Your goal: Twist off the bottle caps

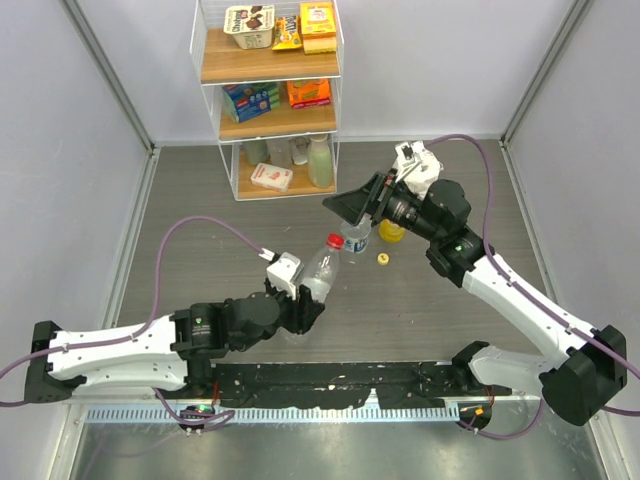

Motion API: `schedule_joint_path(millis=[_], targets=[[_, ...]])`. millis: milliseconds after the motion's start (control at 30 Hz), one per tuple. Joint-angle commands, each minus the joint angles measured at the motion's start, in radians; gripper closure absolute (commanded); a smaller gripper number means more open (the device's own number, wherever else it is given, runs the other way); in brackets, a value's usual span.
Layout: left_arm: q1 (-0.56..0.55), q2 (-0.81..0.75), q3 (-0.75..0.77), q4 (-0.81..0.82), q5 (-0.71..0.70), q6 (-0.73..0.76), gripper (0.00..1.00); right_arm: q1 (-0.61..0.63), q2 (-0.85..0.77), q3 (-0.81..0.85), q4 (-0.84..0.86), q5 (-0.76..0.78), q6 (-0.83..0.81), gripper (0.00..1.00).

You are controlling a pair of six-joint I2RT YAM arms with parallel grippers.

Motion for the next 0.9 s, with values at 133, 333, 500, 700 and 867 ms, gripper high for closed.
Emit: schedule_joint_path(millis=[133,333,500,700,867], targets=[[-0.004,0.167,0.174,-0.190,-0.287,-0.064,1.00,0.040,0.040,0.094,-0.284,0.160,-0.099,0.02],[-0.016,0.305,0.294,-0.366,-0.458,-0.159,1.00,0.118,0.050,0.146,-0.379,0.295,-0.152,0.02],[-0.024,0.361,0.334,-0.396,-0.493,-0.161,1.00,0.141,0.082,0.167,-0.391,0.305,-0.146,0.05],[-0.025,0.361,0.334,-0.399,-0.498,-0.164,1.00,0.149,0.115,0.170,-0.383,0.298,-0.126,0.22],[-0.028,0.339,0.323,-0.394,-0.493,-0.164,1.00,0.149,0.127,0.160,-0.361,0.279,-0.100,0.39]])
